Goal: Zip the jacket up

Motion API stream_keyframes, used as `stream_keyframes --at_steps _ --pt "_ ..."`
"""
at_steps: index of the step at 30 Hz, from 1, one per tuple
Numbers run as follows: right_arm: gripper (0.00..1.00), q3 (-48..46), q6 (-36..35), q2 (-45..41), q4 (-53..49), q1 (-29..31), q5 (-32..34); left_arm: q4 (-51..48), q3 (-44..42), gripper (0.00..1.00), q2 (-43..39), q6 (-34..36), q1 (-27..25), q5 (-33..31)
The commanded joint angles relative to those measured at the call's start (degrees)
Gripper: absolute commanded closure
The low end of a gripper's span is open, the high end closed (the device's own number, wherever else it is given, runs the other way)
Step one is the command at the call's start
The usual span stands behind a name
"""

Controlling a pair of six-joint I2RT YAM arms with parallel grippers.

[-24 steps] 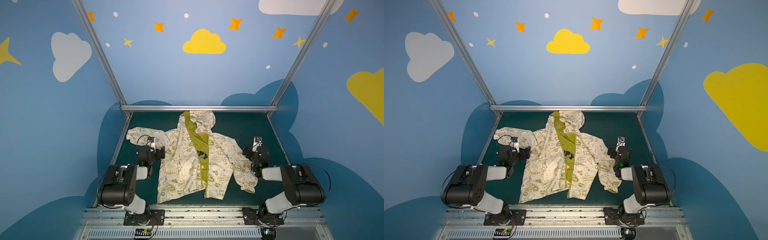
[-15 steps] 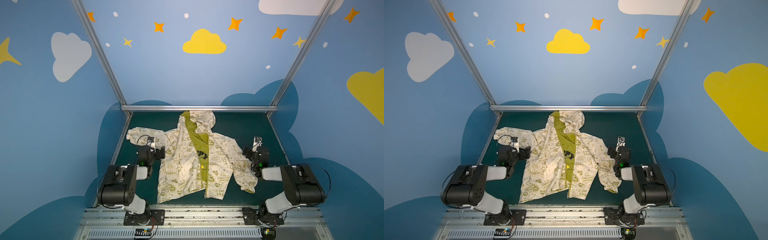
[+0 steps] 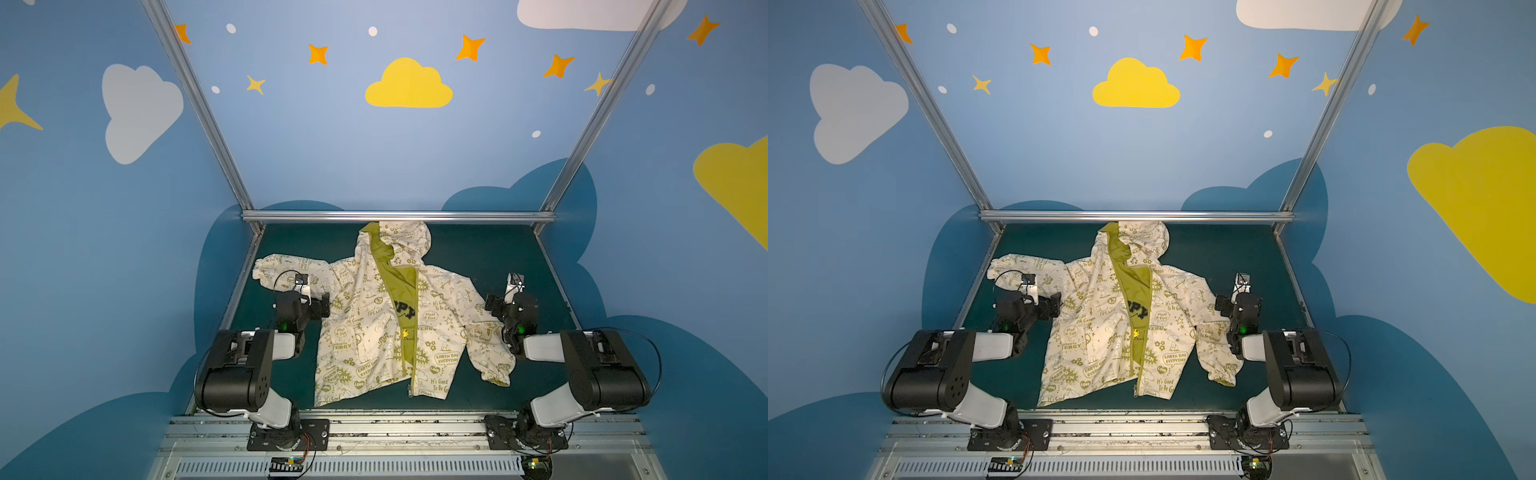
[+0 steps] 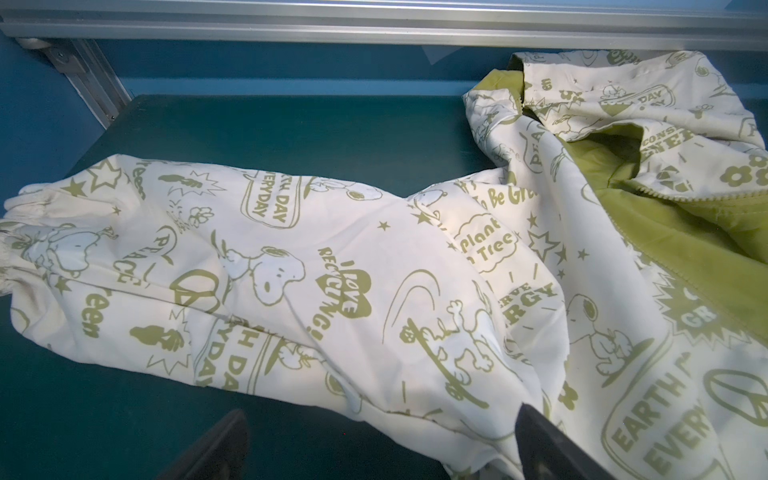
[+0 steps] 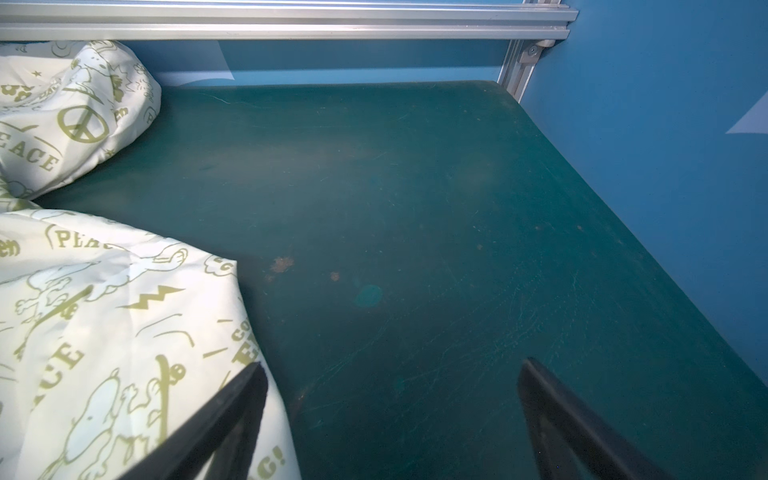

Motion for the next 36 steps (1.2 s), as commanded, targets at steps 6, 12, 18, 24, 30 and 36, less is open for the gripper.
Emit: stream_keyframes --at_steps 6,12,18,24,30,36 --pt "0.06 -0.96 -0.84 -5.72 0.25 0.69 1.79 -3.12 2.52 0.01 -4.64 -0.54 0.17 -3.34" --pt "0.06 10.63 8.11 -32.04 -48.42 5.19 6.91 -43.29 16.30 0.01 -20.29 -2.24 -0.16 -4.25" --pt "0.06 16.37 24.81 -43.33 -74.93 12.04 -9.33 -62.41 19.35 0.01 -28.35 -12.18 -6.59 1.24" --pt "0.07 14.62 41.80 -41.89 -76.76 28.78 -21.81 -69.75 17.05 0.01 -29.67 -25.55 -12.53 5.85" --pt "0.14 8.39 52.29 -28.92 -55.71 42.78 -25.32 -67.96 10.49 0.01 -36.80 -33.01 -17.34 4.26" --pt "0.26 13.67 51.19 -13.94 -50.09 48.36 -27.87 -68.42 5.79 0.01 -40.26 -38.21 -17.93 8.08"
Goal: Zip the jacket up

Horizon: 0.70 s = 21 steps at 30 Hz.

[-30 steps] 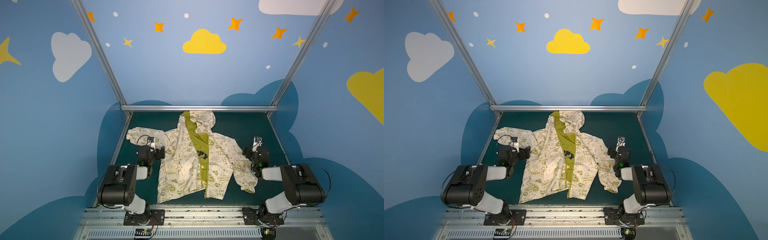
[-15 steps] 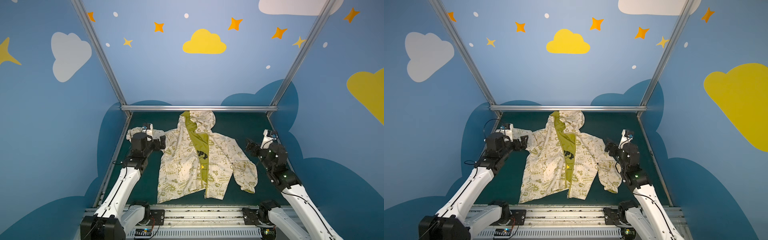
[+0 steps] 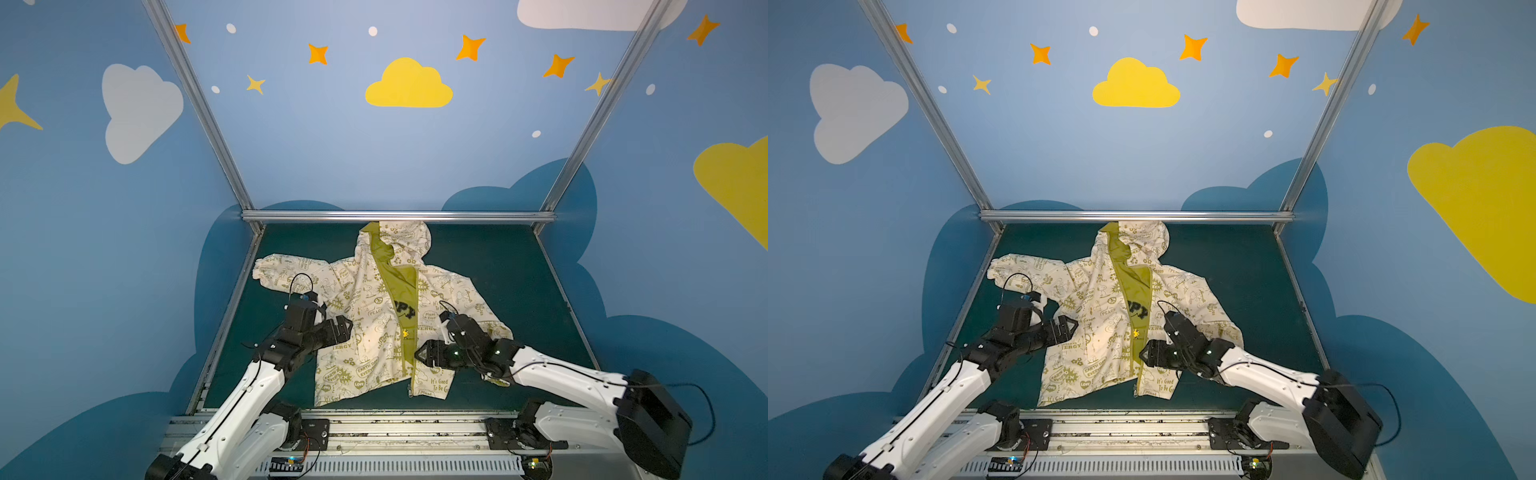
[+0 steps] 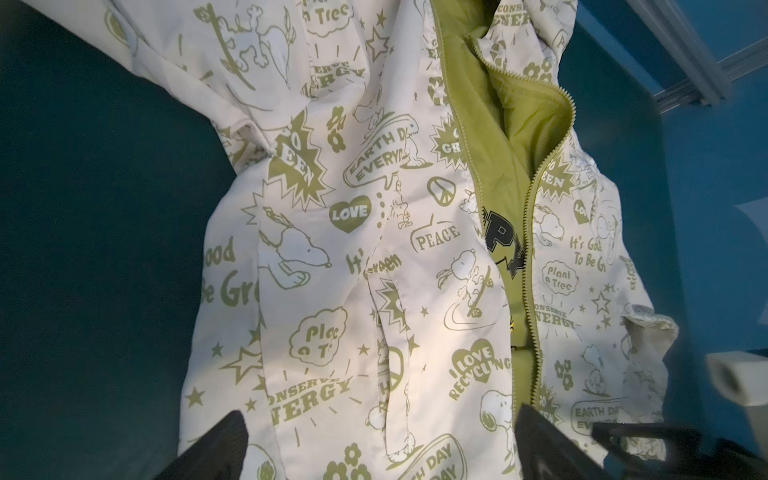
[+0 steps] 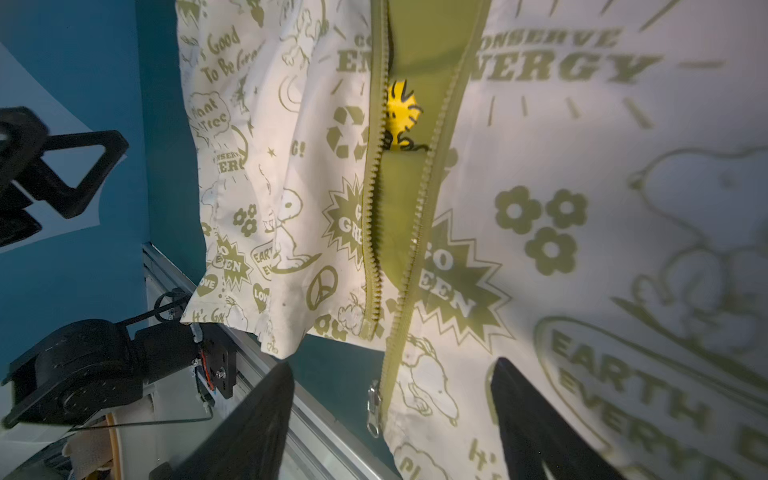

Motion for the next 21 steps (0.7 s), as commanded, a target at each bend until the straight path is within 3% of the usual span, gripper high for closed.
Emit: stream_keyframes --at_steps 1,8,11,19,21 --pt "0.26 3.64 1.26 4.57 6.17 1.34 -3.15 -1.14 -1.99 0.01 -0.09 -4.65 -0.38 3.39" --pt "0.30 5.82 0.78 10.16 10.15 1.17 -3.84 0.33 -4.41 0.01 -0.26 -7.82 -1.14 5.41" --pt "0.34 6.46 0.74 14.38 14.07 0.09 -7.37 1.07 -4.71 0.01 0.02 -8.01 -1.26 5.77" --pt "0.33 6.46 1.12 20.23 19.33 -0.65 -9.59 -2.19 -2.48 0.01 1.41 -6.83 -2.07 7.20" --pt "0.33 6.46 1.11 21.97 23.02 -1.16 -13.67 -1.46 -3.06 0.01 1.30 -7.20 -2.07 7.59"
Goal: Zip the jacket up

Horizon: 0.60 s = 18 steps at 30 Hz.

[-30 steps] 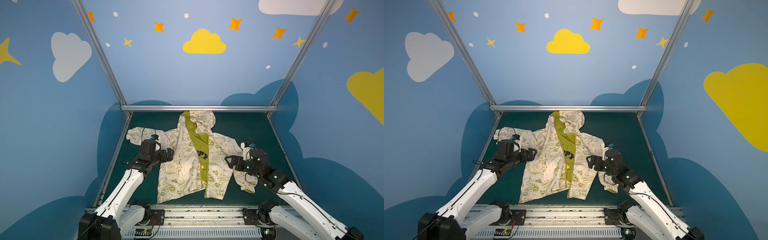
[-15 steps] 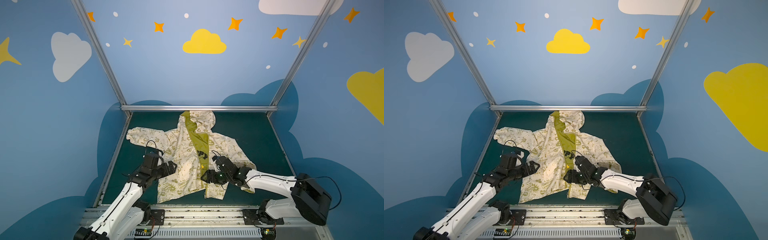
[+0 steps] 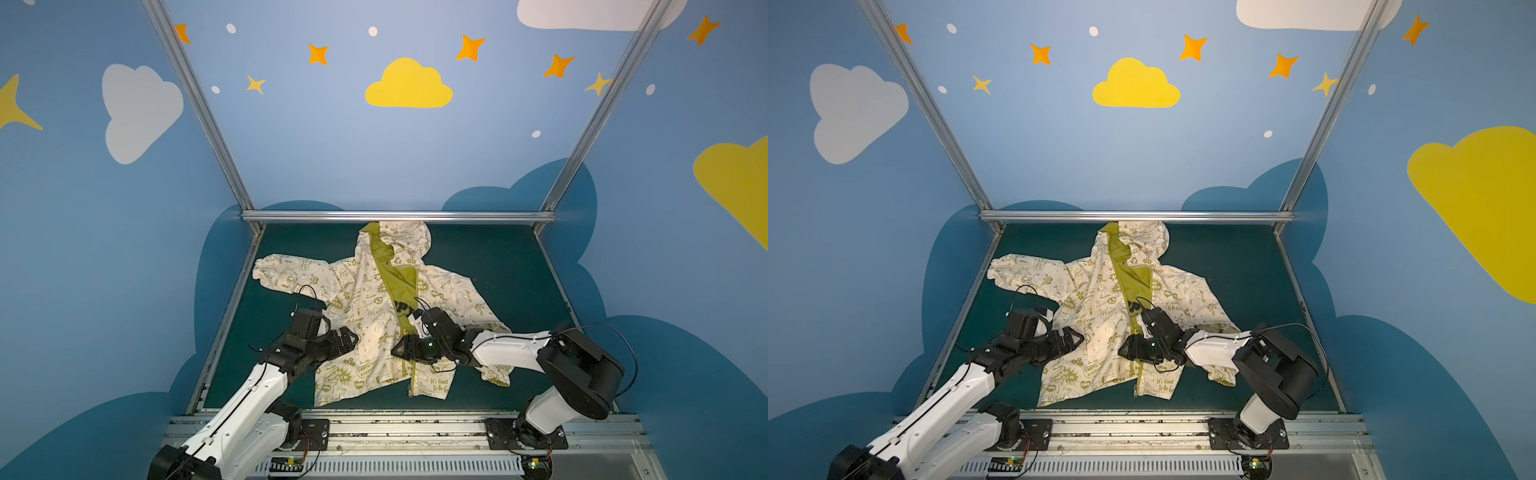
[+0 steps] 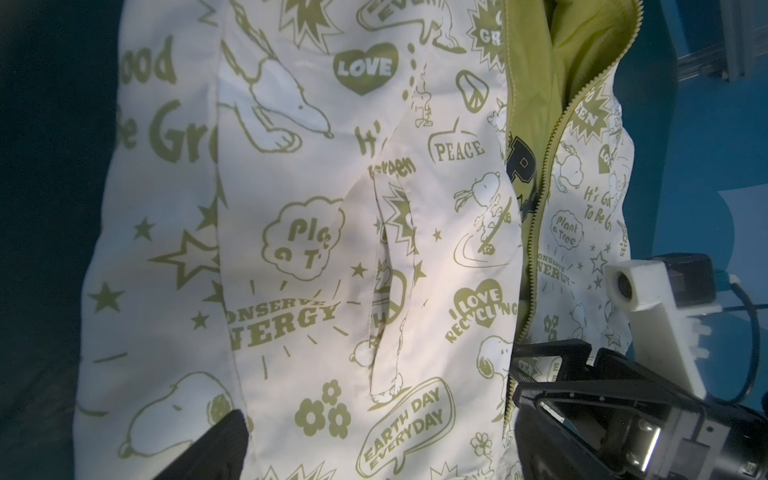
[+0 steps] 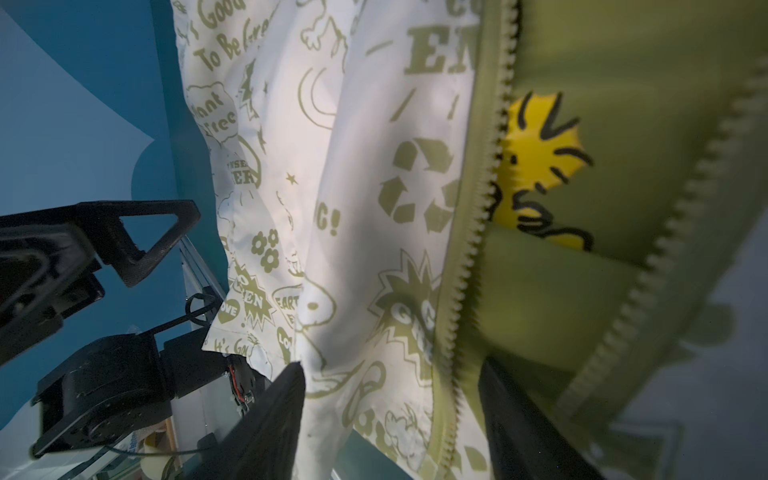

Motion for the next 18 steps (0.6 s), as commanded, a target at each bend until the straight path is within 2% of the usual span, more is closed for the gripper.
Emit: stream_keyframes --at_steps 1,6,11,18 --pt "0.34 0.98 0.08 2.68 7.23 -0.67 -6.64 -0.51 0.48 0.01 -0.33 -0.07 -0.19 1.25" --pt "0.44 0.98 0.58 3.81 9.63 -0.53 -10.45 -1.16 1.31 0.01 -0.13 -0.89 -0.36 1.43" --pt "0.53 0.19 -0.62 0.40 6.26 -0.53 -8.34 -1.26 1.90 0.01 -0.48 -1.63 -0.43 1.48" --pt "0.60 -1.73 -2.57 -1.81 2.56 -0.53 -5.90 -2.47 2.48 0.01 -1.27 -1.72 -1.94 0.07"
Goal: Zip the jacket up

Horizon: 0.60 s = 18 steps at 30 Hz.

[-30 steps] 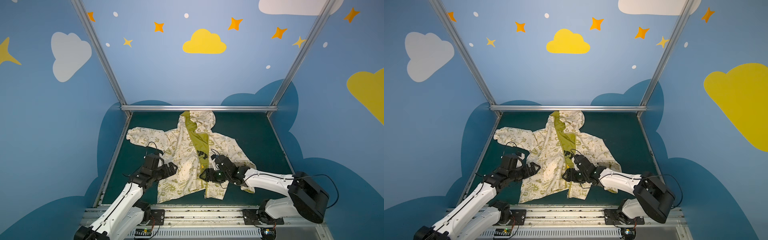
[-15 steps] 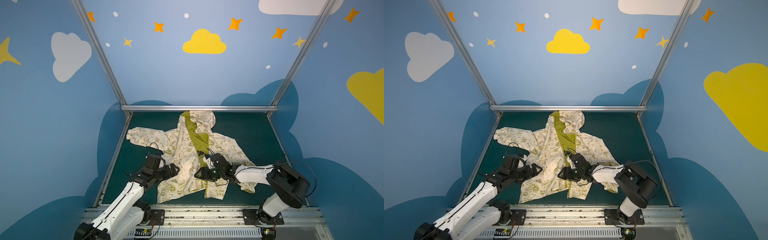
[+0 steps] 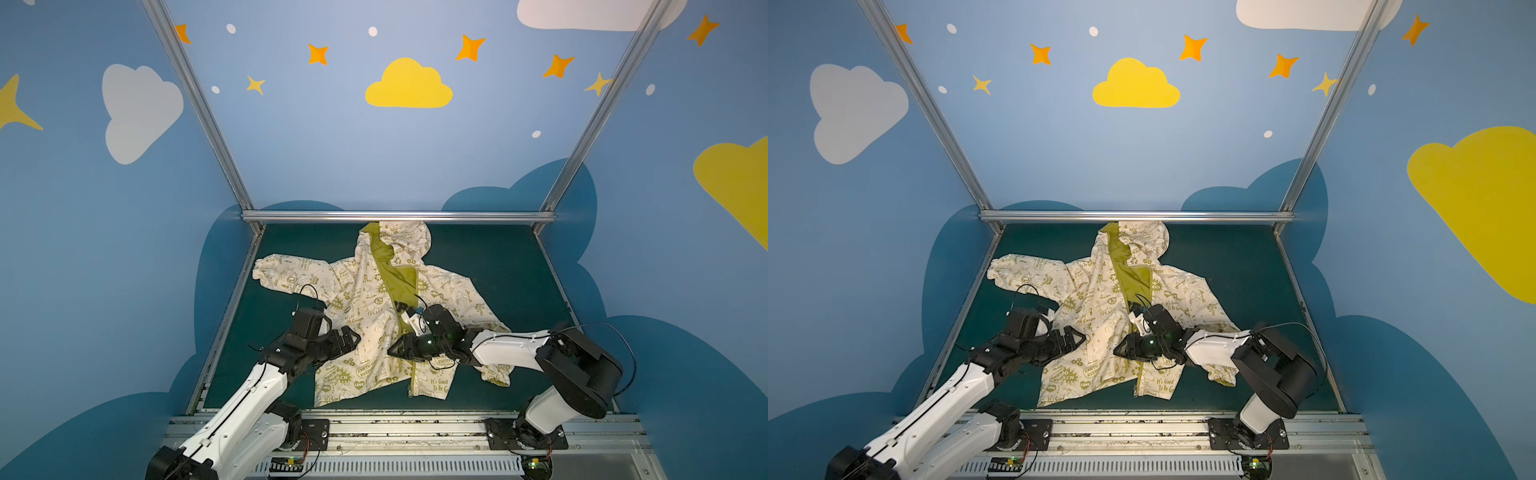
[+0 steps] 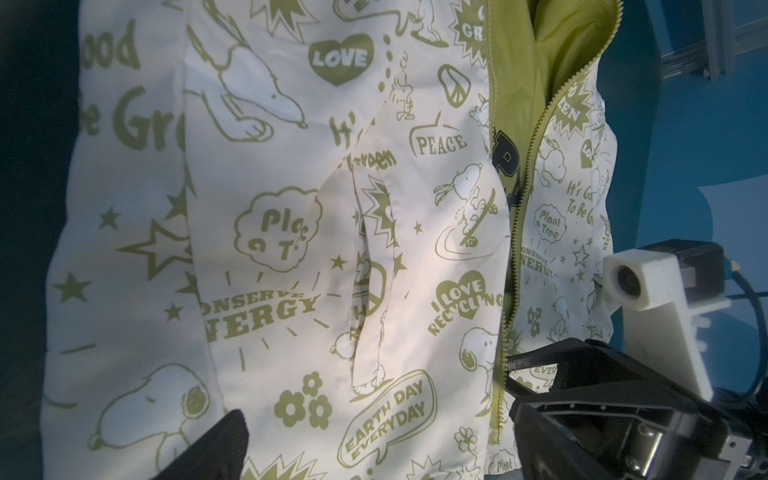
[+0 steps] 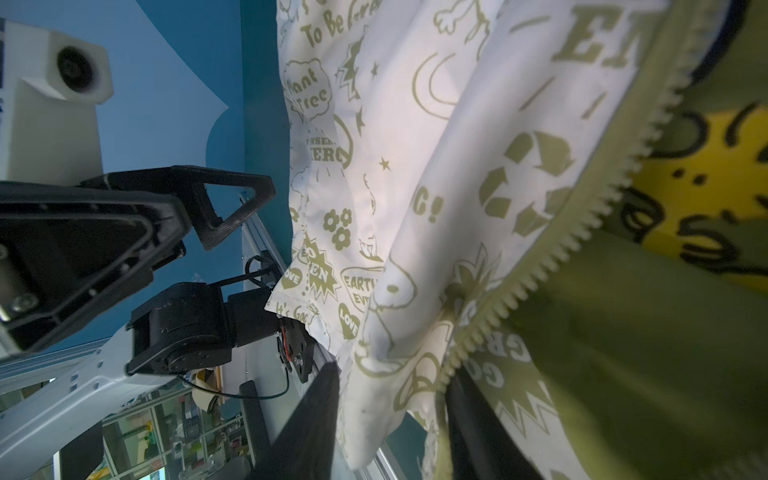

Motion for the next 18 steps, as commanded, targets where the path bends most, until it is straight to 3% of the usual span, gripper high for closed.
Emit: stream_keyframes --at_steps 1,7,13,18 --pt "0.62 -1.55 -1.28 -1.05 -2.61 -0.14 1.85 -1.83 1.42 0.01 -0.89 -0.19 -0.57 -0.54" --pt "0.71 -2.58 -0.05 0.72 -0.17 -0.14 2.36 -2.96 1.33 0.01 -3.29 -1.52 -1.23 -2.51" --pt "0.98 -3.62 0.74 -2.58 -0.20 0.24 5.00 -5.44 2.91 0.01 -5.13 -3.52 -3.43 -3.75" --pt "1.00 -3.71 0.71 -6.51 -0.48 0.21 6.38 -5.98 5.51 0.01 -6.03 -4.79 -8.28 -6.17"
